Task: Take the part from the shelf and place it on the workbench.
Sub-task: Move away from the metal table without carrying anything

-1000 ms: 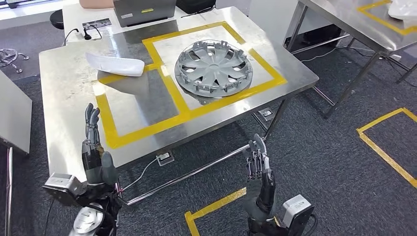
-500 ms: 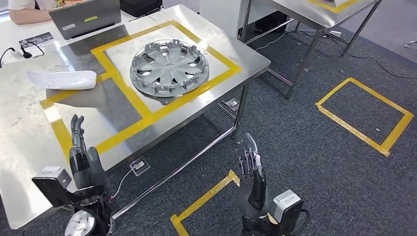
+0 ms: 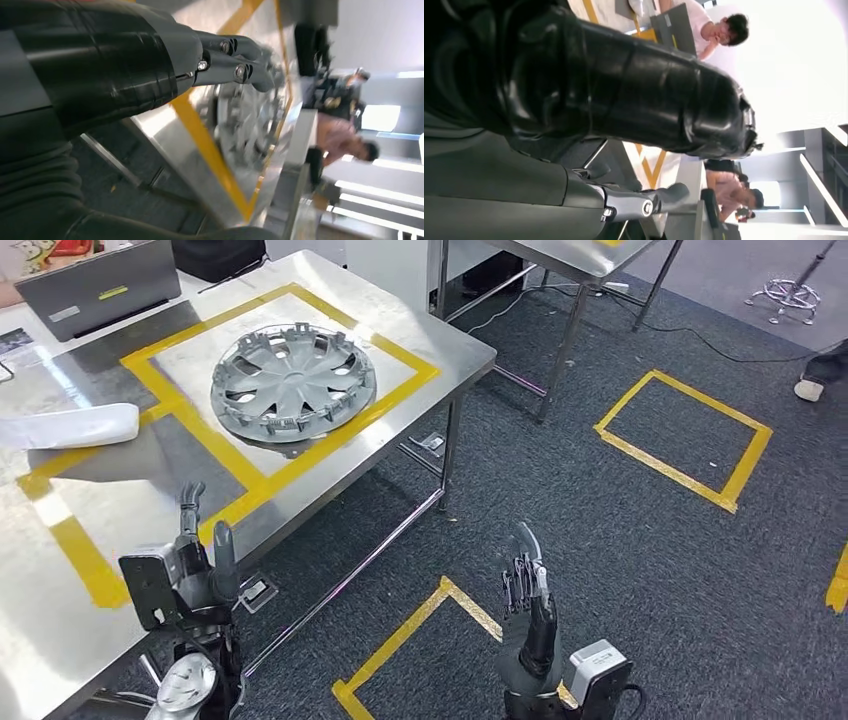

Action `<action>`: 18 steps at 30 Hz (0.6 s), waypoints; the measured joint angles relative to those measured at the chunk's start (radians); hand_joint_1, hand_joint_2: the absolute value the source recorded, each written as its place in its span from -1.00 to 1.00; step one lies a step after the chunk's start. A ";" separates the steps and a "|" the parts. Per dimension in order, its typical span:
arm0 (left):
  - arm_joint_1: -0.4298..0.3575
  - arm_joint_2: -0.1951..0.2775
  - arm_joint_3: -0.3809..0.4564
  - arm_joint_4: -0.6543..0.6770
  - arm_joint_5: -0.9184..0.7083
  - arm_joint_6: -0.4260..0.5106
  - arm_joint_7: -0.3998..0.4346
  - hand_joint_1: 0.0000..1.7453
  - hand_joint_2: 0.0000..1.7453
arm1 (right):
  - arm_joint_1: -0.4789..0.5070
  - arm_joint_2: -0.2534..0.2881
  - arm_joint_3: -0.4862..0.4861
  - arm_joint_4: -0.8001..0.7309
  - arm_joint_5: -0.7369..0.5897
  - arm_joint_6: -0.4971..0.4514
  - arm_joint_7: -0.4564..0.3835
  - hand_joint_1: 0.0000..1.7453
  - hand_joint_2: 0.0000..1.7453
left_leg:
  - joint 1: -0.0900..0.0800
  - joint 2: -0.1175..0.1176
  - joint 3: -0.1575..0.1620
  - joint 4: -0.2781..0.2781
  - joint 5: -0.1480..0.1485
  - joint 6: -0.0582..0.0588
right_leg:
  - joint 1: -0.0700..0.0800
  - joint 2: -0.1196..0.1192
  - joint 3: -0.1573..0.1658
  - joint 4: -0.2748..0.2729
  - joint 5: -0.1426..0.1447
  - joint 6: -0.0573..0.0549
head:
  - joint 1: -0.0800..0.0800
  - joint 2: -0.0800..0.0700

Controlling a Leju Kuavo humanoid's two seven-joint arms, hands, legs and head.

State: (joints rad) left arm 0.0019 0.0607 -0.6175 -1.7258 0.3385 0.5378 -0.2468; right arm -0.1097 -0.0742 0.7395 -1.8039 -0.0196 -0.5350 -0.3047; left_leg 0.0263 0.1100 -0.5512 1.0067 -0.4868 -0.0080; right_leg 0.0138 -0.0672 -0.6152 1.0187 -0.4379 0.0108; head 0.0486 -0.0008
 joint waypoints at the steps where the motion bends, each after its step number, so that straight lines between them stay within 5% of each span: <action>1: -0.001 0.002 -0.004 -0.003 0.017 -0.020 0.011 -1.00 -1.00 | 0.000 0.000 0.000 0.000 -0.002 0.004 -0.001 -1.00 -1.00 | 0.001 0.011 0.004 -0.004 -0.001 -0.006 | 0.000 0.014 0.004 -0.005 0.003 -0.007 | 0.000 0.000; 2: -0.001 0.004 -0.007 -0.006 0.050 -0.047 0.015 -1.00 -1.00 | 0.001 0.000 0.000 0.000 -0.005 0.009 -0.002 -1.00 -1.00 | 0.002 0.010 0.005 -0.003 -0.005 -0.012 | -0.002 0.026 0.008 -0.012 0.007 -0.013 | -0.001 0.000; 4: -0.001 0.010 -0.009 -0.010 0.133 -0.109 0.007 -1.00 -1.00 | -0.002 0.001 0.000 0.000 -0.011 0.021 -0.006 -1.00 -1.00 | 0.004 -0.030 -0.014 0.043 -0.039 -0.018 | -0.008 0.050 0.022 -0.028 0.018 -0.026 | -0.009 0.000; 7: 0.005 0.021 -0.010 -0.009 0.224 -0.162 -0.011 -1.00 -1.00 | -0.009 0.002 0.000 0.004 -0.020 0.031 -0.008 -1.00 -1.00 | 0.005 -0.098 -0.106 0.225 -0.116 -0.020 | -0.009 0.089 0.022 -0.031 0.023 -0.037 | -0.032 0.000; 9: 0.008 0.028 -0.011 -0.006 0.255 -0.162 -0.020 -1.00 -1.00 | -0.008 0.002 0.000 0.008 -0.025 0.031 -0.008 -1.00 -1.00 | 0.004 -0.107 -0.134 0.262 -0.105 -0.020 | -0.007 0.119 0.020 -0.028 0.022 -0.037 | -0.041 0.000; 12: 0.007 0.033 -0.011 -0.003 0.204 -0.101 -0.040 -1.00 -1.00 | -0.009 0.002 0.000 0.010 -0.028 0.018 -0.008 -1.00 -1.00 | 0.009 -0.150 -0.061 0.091 -0.013 -0.017 | -0.008 0.163 0.015 -0.012 0.016 -0.028 | -0.052 0.000; 14: 0.004 0.034 -0.013 -0.003 0.127 -0.040 -0.061 -1.00 -1.00 | -0.009 0.002 0.000 0.010 -0.035 0.003 -0.010 -1.00 -1.00 | 0.012 -0.186 -0.023 0.017 0.003 -0.012 | -0.009 0.186 0.004 0.001 0.013 -0.016 | -0.056 0.000; 16: 0.002 0.032 -0.017 -0.007 0.049 0.013 -0.077 -1.00 -1.00 | -0.007 0.002 0.000 0.010 -0.047 -0.011 -0.017 -1.00 -1.00 | 0.009 -0.178 -0.015 0.013 0.003 -0.003 | -0.013 0.207 -0.007 0.003 0.018 -0.003 | -0.054 0.000; 18: -0.001 0.028 -0.020 -0.014 -0.018 0.047 -0.093 -1.00 -1.00 | -0.005 0.002 0.000 0.011 -0.061 -0.020 -0.028 -1.00 -1.00 | 0.010 -0.155 -0.011 0.008 0.007 0.007 | -0.015 0.194 -0.023 0.016 0.011 0.008 | -0.051 0.000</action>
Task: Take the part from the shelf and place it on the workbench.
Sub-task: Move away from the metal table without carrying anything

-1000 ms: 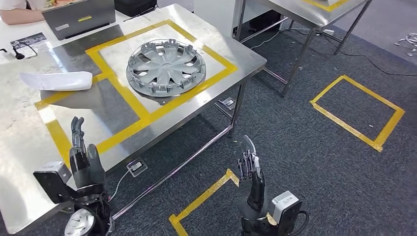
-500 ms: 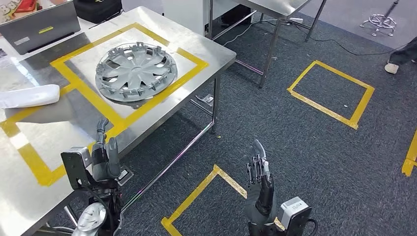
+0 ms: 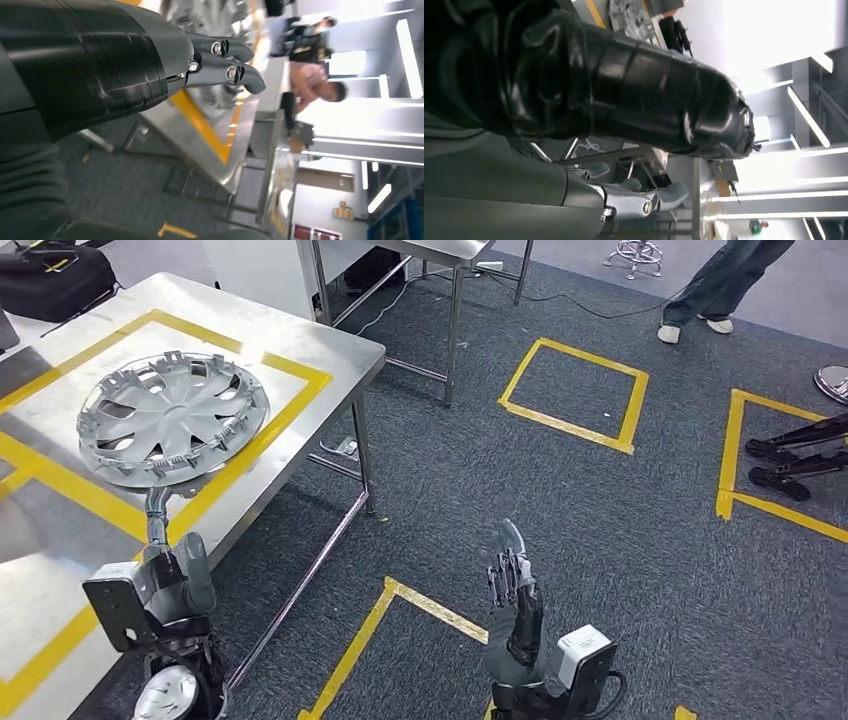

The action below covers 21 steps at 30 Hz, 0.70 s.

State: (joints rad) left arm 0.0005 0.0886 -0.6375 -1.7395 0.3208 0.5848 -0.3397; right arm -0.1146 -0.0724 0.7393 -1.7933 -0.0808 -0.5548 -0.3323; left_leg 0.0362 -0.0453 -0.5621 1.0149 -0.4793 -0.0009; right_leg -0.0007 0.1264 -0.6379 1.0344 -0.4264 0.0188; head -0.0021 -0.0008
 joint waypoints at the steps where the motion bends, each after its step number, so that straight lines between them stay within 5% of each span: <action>1: -0.001 -0.002 -0.002 -0.004 -0.028 0.009 -0.012 -1.00 -1.00 | -0.001 0.000 0.000 0.000 -0.008 -0.002 -0.006 -1.00 -1.00 | 0.001 0.012 0.003 -0.003 0.001 0.005 | 0.001 -0.027 -0.018 0.031 -0.015 0.004 | 0.007 0.000; 3: 0.000 -0.006 -0.007 -0.010 -0.071 0.018 -0.043 -1.00 -1.00 | -0.005 0.000 0.000 0.003 -0.023 -0.002 -0.017 -1.00 -1.00 | -0.002 0.038 0.005 -0.005 -0.001 0.011 | 0.000 -0.091 -0.077 0.145 -0.065 0.013 | 0.022 0.000; 5: 0.001 -0.009 -0.008 -0.013 -0.096 0.020 -0.079 -1.00 -1.00 | -0.006 0.000 0.000 0.007 -0.037 -0.002 -0.024 -1.00 -1.00 | -0.006 0.067 0.005 -0.005 -0.004 0.015 | -0.005 -0.115 -0.133 0.255 -0.097 0.018 | 0.030 0.000; 6: 0.001 -0.010 -0.008 -0.014 -0.103 0.021 -0.092 -1.00 -1.00 | -0.006 0.000 0.000 0.009 -0.042 -0.002 -0.026 -1.00 -1.00 | -0.007 0.082 0.006 -0.005 -0.006 0.015 | -0.006 -0.119 -0.137 0.263 -0.090 0.018 | 0.033 0.000; 9: 0.000 -0.015 -0.008 -0.018 -0.110 0.021 -0.107 -1.00 -1.00 | -0.009 0.000 0.000 0.012 -0.048 -0.002 -0.029 -1.00 -1.00 | -0.011 0.118 0.015 -0.006 -0.013 0.013 | 0.001 -0.157 -0.044 0.090 -0.014 0.005 | 0.044 0.000; 12: 0.000 -0.019 -0.008 -0.025 -0.117 0.027 -0.119 -1.00 -1.00 | -0.016 0.001 0.000 0.013 -0.051 -0.004 -0.031 -1.00 -1.00 | -0.016 0.148 0.020 -0.009 -0.018 0.002 | 0.019 -0.194 0.016 -0.014 -0.002 -0.015 | 0.047 0.000; 14: 0.001 -0.023 -0.007 -0.027 -0.132 0.043 -0.143 -1.00 -1.00 | -0.017 0.002 0.000 0.014 -0.059 -0.009 -0.034 -1.00 -1.00 | -0.016 0.166 0.022 -0.014 -0.021 -0.009 | 0.018 -0.168 0.020 -0.023 0.003 -0.026 | 0.046 0.000; 16: 0.000 -0.026 -0.004 -0.030 -0.154 0.070 -0.177 -1.00 -1.00 | -0.018 0.004 0.000 0.016 -0.074 -0.014 -0.041 -1.00 -1.00 | -0.014 0.132 0.015 0.007 -0.039 -0.016 | 0.012 -0.146 0.032 -0.043 0.013 -0.037 | 0.041 0.000; 18: 0.003 -0.028 -0.002 -0.030 -0.174 0.092 -0.214 -1.00 -1.00 | -0.023 0.010 0.000 0.023 -0.095 -0.017 -0.052 -1.00 -1.00 | -0.012 0.072 -0.030 0.106 -0.087 -0.018 | 0.008 -0.123 0.041 -0.054 0.017 -0.044 | 0.027 0.000; 20: 0.012 -0.029 0.002 -0.028 -0.192 0.103 -0.242 -1.00 -1.00 | -0.025 0.014 0.000 0.035 -0.124 -0.016 -0.064 -1.00 -1.00 | -0.013 0.050 -0.098 0.230 -0.128 -0.019 | 0.009 -0.097 0.041 -0.054 0.017 -0.047 | 0.014 0.000; 21: 0.016 -0.029 0.005 -0.027 -0.198 0.105 -0.251 -1.00 -1.00 | -0.024 0.016 0.000 0.044 -0.138 -0.014 -0.072 -1.00 -1.00 | -0.013 0.048 -0.117 0.254 -0.124 -0.019 | 0.009 -0.082 0.041 -0.053 0.016 -0.047 | 0.010 0.000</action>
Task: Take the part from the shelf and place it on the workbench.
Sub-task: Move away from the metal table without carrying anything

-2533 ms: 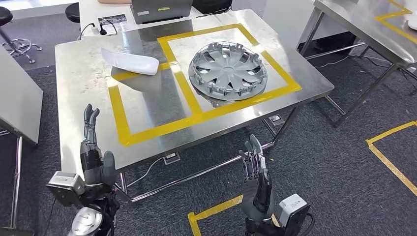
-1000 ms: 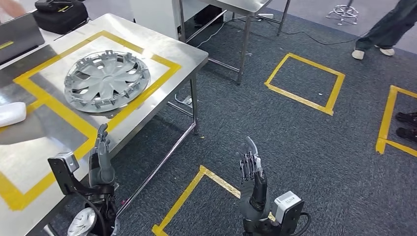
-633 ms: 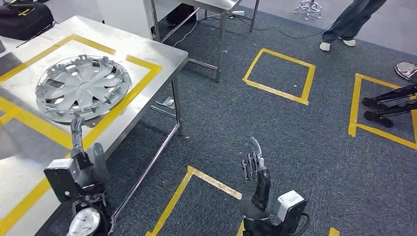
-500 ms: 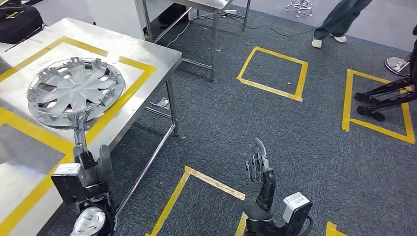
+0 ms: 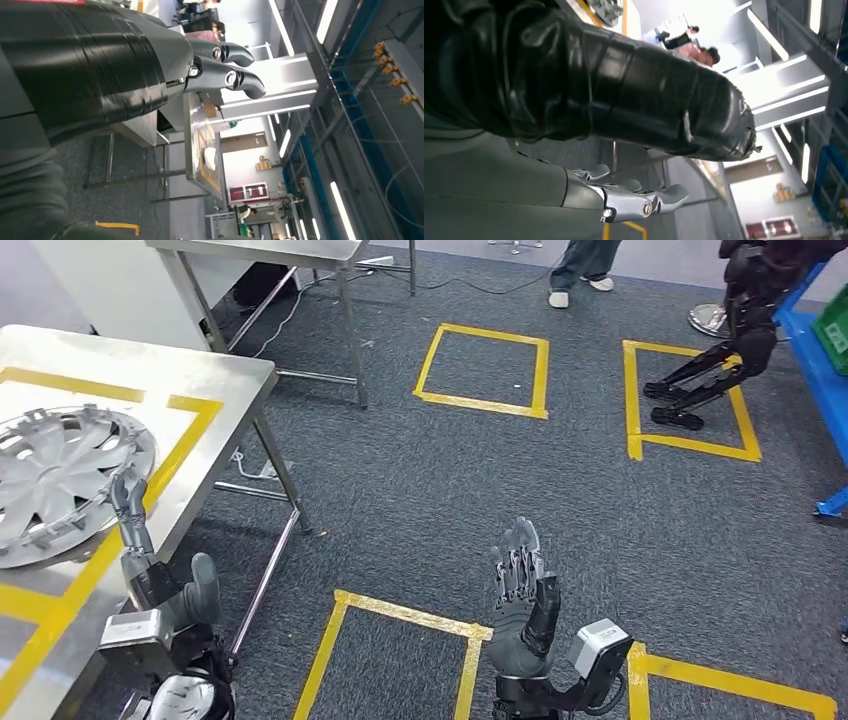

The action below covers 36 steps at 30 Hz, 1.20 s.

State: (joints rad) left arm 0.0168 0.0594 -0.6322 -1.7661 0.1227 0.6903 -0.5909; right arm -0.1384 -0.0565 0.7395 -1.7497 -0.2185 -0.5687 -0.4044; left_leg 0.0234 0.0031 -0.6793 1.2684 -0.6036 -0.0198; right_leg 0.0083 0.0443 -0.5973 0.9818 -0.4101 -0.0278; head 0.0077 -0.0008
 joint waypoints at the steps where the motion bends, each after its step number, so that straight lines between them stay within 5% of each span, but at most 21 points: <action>1: 0.003 -0.001 0.003 0.002 -0.005 0.001 -0.007 -1.00 -1.00 | 0.001 0.001 0.000 0.008 -0.010 0.002 -0.008 -1.00 -1.00 | 0.000 -0.002 -0.003 -0.011 0.021 0.000 | 0.000 0.016 0.000 0.002 -0.001 0.001 | -0.003 0.000; 4: 0.003 -0.004 0.006 0.006 -0.012 0.001 -0.017 -1.00 -1.00 | -0.004 0.009 0.000 0.028 -0.001 -0.011 -0.024 -1.00 -1.00 | 0.007 -0.046 0.070 -0.190 0.114 0.002 | -0.002 0.059 -0.005 0.019 -0.008 0.012 | -0.013 0.000; 6: 0.001 -0.008 0.006 0.008 -0.015 0.001 -0.019 -1.00 -1.00 | -0.009 0.014 0.001 0.038 0.026 -0.031 -0.023 -1.00 -1.00 | 0.008 -0.073 0.103 -0.251 0.126 0.008 | -0.004 0.081 -0.017 0.030 -0.011 0.026 | -0.015 0.000; 9: -0.002 -0.013 0.007 0.008 -0.018 0.001 -0.020 -1.00 -1.00 | -0.011 0.017 0.002 0.047 0.045 -0.045 -0.019 -1.00 -1.00 | 0.005 -0.047 0.112 -0.257 0.130 0.025 | -0.010 0.095 -0.033 0.035 -0.010 0.045 | -0.014 0.000; 11: -0.005 -0.018 0.008 0.008 -0.018 0.001 -0.020 -1.00 -1.00 | -0.015 0.018 0.002 0.052 0.048 -0.048 -0.019 -1.00 -1.00 | 0.006 -0.024 0.119 -0.264 0.132 0.034 | -0.008 0.044 -0.067 0.094 -0.038 0.054 | -0.003 0.000; 13: -0.005 -0.021 0.009 0.008 -0.019 0.001 -0.020 -1.00 -1.00 | -0.019 0.018 0.002 0.056 0.048 -0.048 -0.018 -1.00 -1.00 | -0.001 0.001 0.121 -0.265 0.128 0.041 | -0.009 -0.017 -0.132 0.223 -0.091 0.060 | 0.012 0.000; 15: -0.004 -0.022 0.009 0.010 -0.019 0.001 -0.020 -1.00 -1.00 | -0.018 0.019 0.002 0.061 0.048 -0.049 -0.018 -1.00 -1.00 | -0.007 0.028 0.123 -0.265 0.124 0.044 | -0.012 -0.035 -0.182 0.316 -0.114 0.061 | 0.018 0.000; 17: -0.005 -0.023 0.009 0.012 -0.019 0.001 -0.020 -1.00 -1.00 | -0.017 0.019 0.002 0.066 0.048 -0.049 -0.018 -1.00 -1.00 | -0.011 0.054 0.128 -0.265 0.118 0.045 | -0.009 -0.044 -0.155 0.260 -0.072 0.052 | 0.024 0.000; 19: -0.006 -0.025 0.009 0.013 -0.019 0.001 -0.020 -1.00 -1.00 | -0.019 0.019 0.002 0.067 0.048 -0.049 -0.018 -1.00 -1.00 | -0.014 0.076 0.136 -0.266 0.111 0.042 | 0.006 -0.084 -0.080 0.116 -0.021 0.033 | 0.028 0.000; 22: -0.006 -0.028 0.009 0.014 -0.019 0.001 -0.020 -1.00 -1.00 | -0.025 0.022 0.002 0.069 0.049 -0.049 -0.018 -1.00 -1.00 | -0.018 0.109 0.143 -0.270 0.105 0.033 | 0.027 -0.116 -0.027 0.028 -0.013 0.012 | 0.031 0.000; 24: -0.008 -0.030 0.009 0.015 -0.019 0.001 -0.020 -1.00 -1.00 | -0.025 0.023 0.003 0.070 0.049 -0.049 -0.018 -1.00 -1.00 | -0.017 0.120 0.149 -0.274 0.100 0.025 | 0.024 -0.089 -0.017 0.014 -0.005 0.004 | 0.031 0.000; 26: -0.011 -0.031 0.010 0.015 -0.020 0.001 -0.020 -1.00 -1.00 | -0.025 0.025 0.003 0.071 0.050 -0.050 -0.018 -1.00 -1.00 | -0.013 0.073 0.134 -0.234 0.074 0.017 | 0.014 -0.064 -0.001 -0.006 0.003 -0.004 | 0.027 0.000; 28: -0.010 -0.031 0.009 0.016 -0.020 0.002 -0.020 -1.00 -1.00 | -0.028 0.028 0.004 0.073 0.050 -0.050 -0.018 -1.00 -1.00 | -0.008 0.014 0.071 -0.113 0.025 0.011 | 0.008 -0.039 0.005 -0.012 0.006 -0.008 | 0.013 0.000; 30: -0.007 -0.031 0.009 0.019 -0.020 0.002 -0.020 -1.00 -1.00 | -0.027 0.029 0.004 0.077 0.050 -0.050 -0.018 -1.00 -1.00 | -0.006 0.001 0.005 -0.008 0.002 0.005 | 0.006 -0.009 0.004 -0.009 0.004 -0.008 | 0.001 0.000; 31: -0.006 -0.031 0.009 0.020 -0.020 0.002 -0.020 -1.00 -1.00 | -0.026 0.029 0.004 0.079 0.050 -0.050 -0.018 -1.00 -1.00 | -0.004 0.000 -0.006 -0.005 0.016 0.003 | 0.005 0.007 0.003 -0.006 0.002 -0.006 | -0.002 0.000; 34: -0.007 -0.030 0.009 0.022 -0.020 0.002 -0.020 -1.00 -1.00 | -0.025 0.029 0.005 0.084 0.050 -0.050 -0.018 -1.00 -1.00 | 0.007 -0.035 0.058 -0.167 0.109 -0.005 | -0.002 0.054 -0.001 0.014 -0.008 0.010 | -0.011 0.000; 36: -0.009 -0.031 0.009 0.022 -0.020 0.002 -0.020 -1.00 -1.00 | -0.026 0.030 0.004 0.085 0.050 -0.050 -0.018 -1.00 -1.00 | 0.011 -0.065 0.099 -0.242 0.127 -0.004 | -0.004 0.077 -0.012 0.031 -0.014 0.023 | -0.018 0.000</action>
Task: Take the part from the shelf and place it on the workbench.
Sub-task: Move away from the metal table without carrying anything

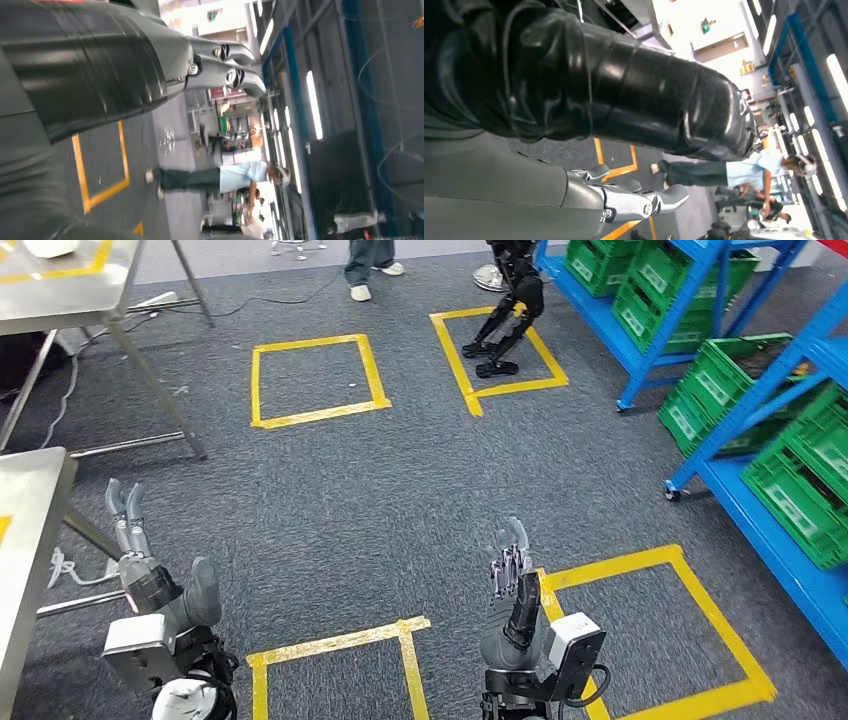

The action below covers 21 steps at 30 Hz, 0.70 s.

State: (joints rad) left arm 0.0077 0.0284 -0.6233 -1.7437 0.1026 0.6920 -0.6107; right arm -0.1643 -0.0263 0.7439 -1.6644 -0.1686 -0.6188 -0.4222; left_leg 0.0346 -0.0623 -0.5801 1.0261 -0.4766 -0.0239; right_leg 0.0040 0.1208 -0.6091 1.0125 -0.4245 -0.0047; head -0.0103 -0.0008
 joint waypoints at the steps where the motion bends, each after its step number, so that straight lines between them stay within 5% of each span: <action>1: -0.001 0.000 0.000 0.000 0.000 0.000 0.000 -1.00 -1.00 | 0.000 0.001 0.000 0.000 0.000 0.000 0.000 -1.00 -1.00 | -0.001 -0.005 0.005 -0.004 -0.005 0.003 | 0.000 0.006 -0.005 0.004 -0.001 0.004 | -0.002 0.000; 7: -0.001 -0.001 0.000 0.000 0.000 0.000 0.000 -1.00 -1.00 | 0.000 0.001 0.000 0.000 0.000 0.000 0.001 -1.00 -1.00 | -0.006 0.008 0.006 -0.002 -0.003 0.010 | -0.003 0.017 -0.011 0.003 0.003 0.012 | 0.002 0.000; 8: -0.001 -0.001 0.000 0.000 0.000 0.000 0.000 -1.00 -1.00 | 0.000 0.001 0.000 0.001 0.000 0.000 0.000 -1.00 -1.00 | -0.006 0.020 0.007 -0.004 -0.002 0.017 | -0.003 -0.002 -0.024 0.022 -0.007 0.017 | 0.009 0.000; 10: -0.002 -0.002 0.002 0.001 0.000 -0.001 0.000 -1.00 -1.00 | 0.002 0.001 0.001 0.003 -0.002 0.001 -0.001 -1.00 -1.00 | -0.013 0.069 0.011 -0.007 -0.003 0.034 | -0.004 -0.066 -0.109 0.179 -0.066 0.025 | 0.029 0.000; 12: -0.003 -0.002 0.003 0.002 -0.004 -0.017 0.009 -1.00 -1.00 | 0.004 0.001 0.001 0.008 -0.025 0.018 -0.014 -1.00 -1.00 | -0.022 0.117 0.015 -0.009 -0.009 0.044 | -0.003 -0.114 -0.157 0.272 -0.088 0.021 | 0.045 0.000; 15: -0.012 -0.002 -0.001 0.000 -0.024 -0.059 0.041 -1.00 -1.00 | 0.005 0.007 0.001 0.012 -0.084 0.069 -0.066 -1.00 -1.00 | -0.027 0.152 0.024 -0.010 -0.017 0.041 | 0.023 -0.176 -0.052 0.075 -0.019 -0.007 | 0.051 0.000; 17: -0.018 -0.003 -0.004 -0.001 -0.034 -0.072 0.054 -1.00 -1.00 | 0.001 0.014 0.001 0.014 -0.100 0.085 -0.086 -1.00 -1.00 | -0.029 0.175 0.028 -0.012 -0.021 0.035 | 0.040 -0.206 -0.016 0.009 -0.016 -0.020 | 0.053 0.000; 19: -0.022 -0.003 -0.006 -0.002 -0.037 -0.074 0.059 -1.00 -1.00 | 0.002 0.018 0.000 0.017 -0.104 0.088 -0.090 -1.00 -1.00 | -0.029 0.198 0.033 -0.015 -0.026 0.028 | 0.040 -0.178 -0.008 -0.002 -0.013 -0.026 | 0.054 0.000; 21: -0.026 -0.004 -0.008 -0.005 -0.038 -0.075 0.060 -1.00 -1.00 | 0.003 0.020 -0.001 0.019 -0.106 0.089 -0.092 -1.00 -1.00 | -0.026 0.167 0.026 0.008 -0.045 0.020 | 0.031 -0.149 0.006 -0.019 -0.003 -0.030 | 0.051 0.000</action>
State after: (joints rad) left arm -0.0179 0.0244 -0.6311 -1.7488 0.0643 0.6171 -0.5507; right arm -0.1609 -0.0063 0.7430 -1.6452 -0.2750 -0.5299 -0.5143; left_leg 0.0090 0.1042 -0.5539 1.0341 -0.5218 -0.0044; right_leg 0.0346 -0.0287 -0.6031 0.9930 -0.4278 -0.0352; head 0.0402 -0.0008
